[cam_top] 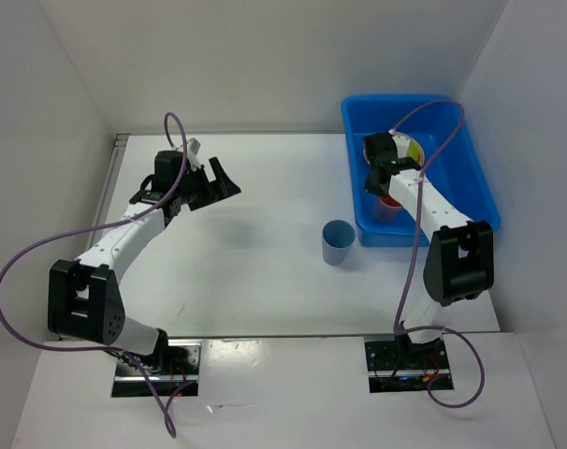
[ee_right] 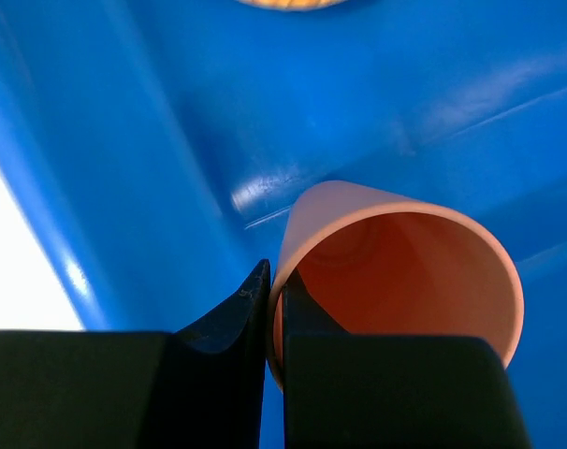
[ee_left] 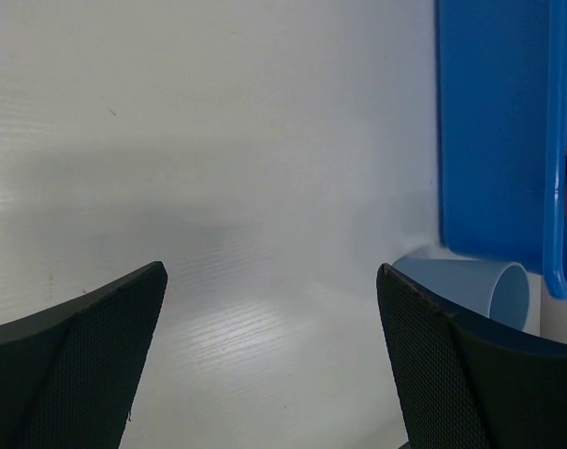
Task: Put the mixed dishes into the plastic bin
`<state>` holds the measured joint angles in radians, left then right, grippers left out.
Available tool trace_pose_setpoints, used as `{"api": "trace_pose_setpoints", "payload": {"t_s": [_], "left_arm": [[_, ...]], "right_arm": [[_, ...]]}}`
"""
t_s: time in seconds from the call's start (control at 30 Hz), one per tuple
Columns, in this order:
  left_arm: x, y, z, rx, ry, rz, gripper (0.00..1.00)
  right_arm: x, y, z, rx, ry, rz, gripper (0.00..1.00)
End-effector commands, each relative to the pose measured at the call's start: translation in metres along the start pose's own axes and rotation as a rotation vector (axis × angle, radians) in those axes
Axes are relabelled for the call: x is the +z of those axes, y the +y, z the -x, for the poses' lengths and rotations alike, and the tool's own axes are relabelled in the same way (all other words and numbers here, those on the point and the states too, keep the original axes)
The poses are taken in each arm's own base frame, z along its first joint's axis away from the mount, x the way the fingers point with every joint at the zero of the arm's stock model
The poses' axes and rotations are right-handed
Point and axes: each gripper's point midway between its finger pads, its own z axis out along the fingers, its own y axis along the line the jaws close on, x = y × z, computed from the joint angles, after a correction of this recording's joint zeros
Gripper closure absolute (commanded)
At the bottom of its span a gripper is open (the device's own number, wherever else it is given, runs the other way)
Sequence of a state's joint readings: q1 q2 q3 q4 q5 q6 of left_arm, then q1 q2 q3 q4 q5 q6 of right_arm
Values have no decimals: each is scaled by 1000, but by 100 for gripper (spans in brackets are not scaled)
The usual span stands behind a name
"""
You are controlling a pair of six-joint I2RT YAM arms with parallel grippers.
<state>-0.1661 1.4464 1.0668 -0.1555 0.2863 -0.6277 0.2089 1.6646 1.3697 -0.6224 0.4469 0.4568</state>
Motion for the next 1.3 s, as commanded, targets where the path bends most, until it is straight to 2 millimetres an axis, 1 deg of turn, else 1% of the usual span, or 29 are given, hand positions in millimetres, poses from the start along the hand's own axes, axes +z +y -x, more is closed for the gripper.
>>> {"api": "trace_pose_setpoints", "payload": {"t_s": [0.0,0.13,0.23,0.33,0.37,0.4,0.43,0.47,0.5,0.53,0.57,0.63,0.67,0.7,0.77,0.8,0.83,0.87,0.9,0.93,0.97,1.0,1.03,1.07,1.1,1.13,1.2,1.23,1.27], "left_arm": [[-3,-8,7,40,-27,-44,1],[-6,-11,10,52,-34,-48,1],[-5,-16,3,70,-14,-56,1],[-8,-22,1,82,4,-66,1],[-9,-25,6,96,-8,-72,1],[-10,-32,7,113,-5,-82,1],[-11,-32,4,110,10,-86,1],[-15,-41,8,123,-6,-104,1],[-16,-48,10,143,-9,-118,0],[-16,-47,8,141,-2,-114,0],[-19,-56,10,153,-11,-131,0],[-19,-58,5,167,3,-135,0],[-20,-67,5,178,1,-151,0],[-20,-70,3,182,6,-157,0],[-19,-73,0,188,12,-164,0],[-16,-71,-2,185,21,-159,0],[-16,-75,-6,191,28,-167,0],[-12,-70,-11,185,45,-157,0],[-11,-74,-13,193,43,-169,0],[-11,-74,-13,193,43,-169,0],[-8,-72,-15,190,53,-163,0],[-8,-75,-18,195,59,-169,0],[-3,-70,-23,189,77,-159,0],[1,-69,-28,192,88,-150,0],[2,-69,-34,194,100,-152,0],[5,-66,-34,192,102,-137,0],[8,-60,-45,184,116,-119,0],[9,-56,-47,182,118,-106,0],[8,-53,-47,173,108,-88,0]], "right_arm": [[14,11,0,42,-9,31,100],[33,15,-15,35,31,19,100],[37,16,-16,44,29,10,100],[43,16,-22,36,43,2,100],[43,13,-23,32,46,-10,90],[41,15,-19,37,38,-6,82],[40,15,-17,36,39,-6,74],[34,15,-15,40,38,6,51],[30,15,-10,46,26,13,38],[22,16,-1,68,2,27,28],[13,16,7,76,-14,36,17],[-15,13,31,110,-77,72,10],[-26,12,39,120,-96,83,9],[-50,8,57,144,-142,109,9],[-79,5,80,176,-204,144,8],[-103,-2,91,198,-245,167,8],[-117,-5,101,206,-279,185,8],[-133,-4,108,207,-300,226,8],[-149,-2,112,203,-321,267,8],[-171,-5,117,204,-355,317,8],[-187,4,118,172,-362,408,8],[-201,9,119,149,-376,471,8],[-219,12,118,130,-407,549,8],[-228,18,113,105,-407,612,9],[-242,32,102,60,-382,721,9],[-250,41,91,34,-362,774,10],[-252,53,73,1,-331,801,12],[-253,67,50,-36,-282,821,12],[-246,74,36,-61,-246,809,12]]}}
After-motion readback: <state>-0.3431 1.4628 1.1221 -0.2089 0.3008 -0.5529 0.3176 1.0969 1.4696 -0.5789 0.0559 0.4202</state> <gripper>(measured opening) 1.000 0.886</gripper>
